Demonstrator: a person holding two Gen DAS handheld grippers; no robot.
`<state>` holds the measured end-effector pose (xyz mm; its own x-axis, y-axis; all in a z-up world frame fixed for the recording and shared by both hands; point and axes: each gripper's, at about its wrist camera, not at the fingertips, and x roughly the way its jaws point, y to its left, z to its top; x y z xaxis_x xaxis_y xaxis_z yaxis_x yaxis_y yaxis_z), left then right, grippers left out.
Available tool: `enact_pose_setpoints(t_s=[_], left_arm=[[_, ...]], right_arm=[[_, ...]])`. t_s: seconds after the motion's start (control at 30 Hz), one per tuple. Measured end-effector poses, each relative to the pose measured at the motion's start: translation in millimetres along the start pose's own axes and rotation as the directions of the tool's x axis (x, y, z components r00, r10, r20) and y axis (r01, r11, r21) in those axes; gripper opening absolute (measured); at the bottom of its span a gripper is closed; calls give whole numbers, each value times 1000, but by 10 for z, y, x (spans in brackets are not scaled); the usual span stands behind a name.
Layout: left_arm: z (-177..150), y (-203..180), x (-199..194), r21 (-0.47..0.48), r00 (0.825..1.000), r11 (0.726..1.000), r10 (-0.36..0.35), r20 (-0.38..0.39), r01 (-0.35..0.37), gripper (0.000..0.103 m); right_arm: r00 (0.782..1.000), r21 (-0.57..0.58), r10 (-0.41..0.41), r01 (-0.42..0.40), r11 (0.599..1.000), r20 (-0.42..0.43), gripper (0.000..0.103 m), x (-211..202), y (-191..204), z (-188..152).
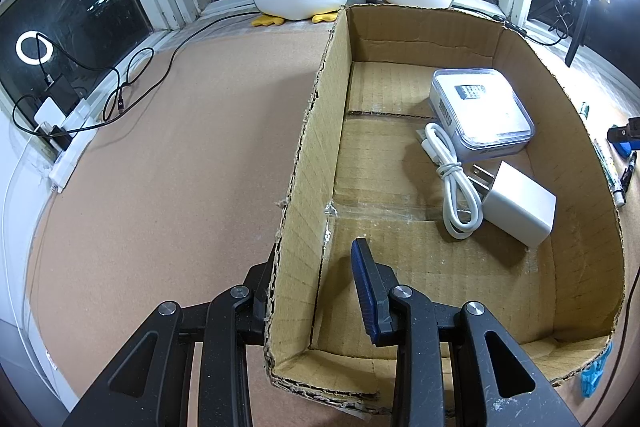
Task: Organize rigid objects
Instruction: 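Move the right tool back to the mat and close on the blue tape measure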
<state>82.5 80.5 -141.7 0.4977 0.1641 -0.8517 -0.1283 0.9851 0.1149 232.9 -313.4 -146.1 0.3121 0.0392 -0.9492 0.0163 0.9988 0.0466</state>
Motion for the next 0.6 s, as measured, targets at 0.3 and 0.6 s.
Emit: enact_pose_setpoints(t_s=[0.3, 0.6], left_arm=[[9, 19, 6, 1, 1000, 1000, 3, 1, -3, 34], [9, 16, 6, 1, 1000, 1000, 3, 2, -3, 34]], right_arm=[[1000, -18, -26, 26, 999, 1, 46, -11, 12, -38], [999, -17, -32, 33, 999, 36, 46, -105, 25, -84]])
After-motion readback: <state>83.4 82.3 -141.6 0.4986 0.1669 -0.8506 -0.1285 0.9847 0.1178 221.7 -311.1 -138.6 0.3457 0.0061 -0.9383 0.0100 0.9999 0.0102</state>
